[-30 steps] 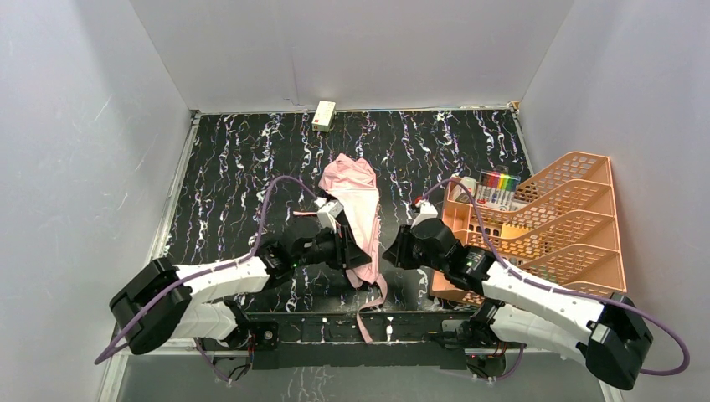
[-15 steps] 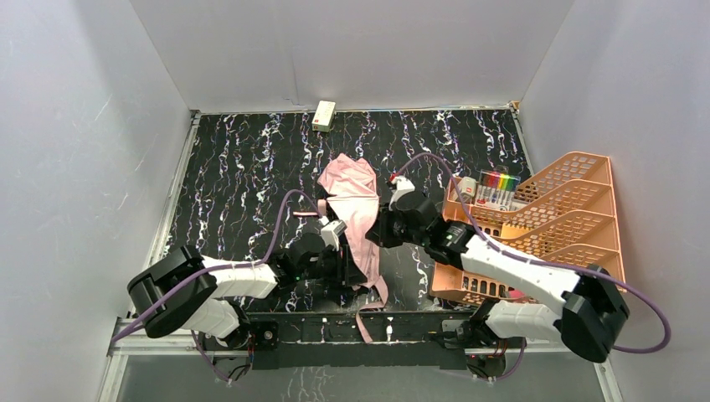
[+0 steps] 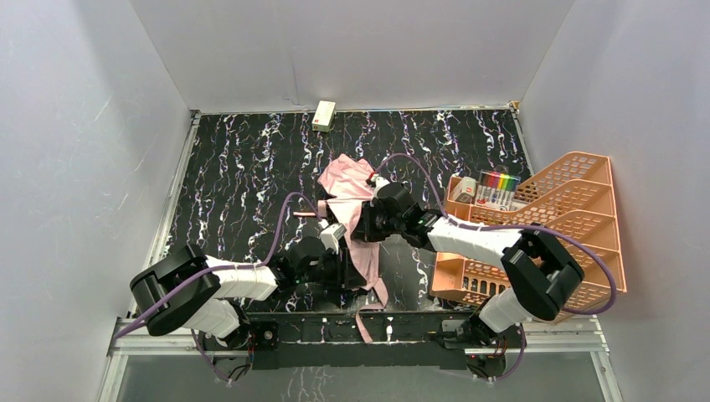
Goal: Put away the umbrella
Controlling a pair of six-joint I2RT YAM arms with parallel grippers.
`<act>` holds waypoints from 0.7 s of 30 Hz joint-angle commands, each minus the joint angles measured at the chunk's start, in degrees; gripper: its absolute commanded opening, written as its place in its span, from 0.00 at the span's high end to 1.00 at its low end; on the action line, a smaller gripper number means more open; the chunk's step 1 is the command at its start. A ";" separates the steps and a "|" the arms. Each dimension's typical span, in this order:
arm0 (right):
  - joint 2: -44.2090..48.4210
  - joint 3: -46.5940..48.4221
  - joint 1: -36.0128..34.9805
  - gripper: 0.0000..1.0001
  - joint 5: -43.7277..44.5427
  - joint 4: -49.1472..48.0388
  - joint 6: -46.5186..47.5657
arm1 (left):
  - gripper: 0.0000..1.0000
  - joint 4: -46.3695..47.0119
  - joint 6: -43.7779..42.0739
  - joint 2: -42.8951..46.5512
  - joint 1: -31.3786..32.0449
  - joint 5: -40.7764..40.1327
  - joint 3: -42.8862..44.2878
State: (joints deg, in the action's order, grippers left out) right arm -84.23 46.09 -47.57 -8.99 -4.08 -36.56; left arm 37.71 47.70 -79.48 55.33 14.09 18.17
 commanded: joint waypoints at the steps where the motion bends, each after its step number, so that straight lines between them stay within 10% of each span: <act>1: -1.55 -0.49 0.63 0.89 -1.96 -5.85 -0.76 | 0.64 1.57 -0.11 -0.11 0.65 -0.90 -1.20; 21: -12.00 -11.51 1.31 1.00 4.56 -12.23 -0.38 | 0.52 -13.43 -0.36 17.05 0.62 -12.16 2.14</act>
State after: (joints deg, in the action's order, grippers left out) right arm -95.90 40.03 -46.35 -12.12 -16.49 -38.09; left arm 32.77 48.40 -71.59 55.70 10.07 17.37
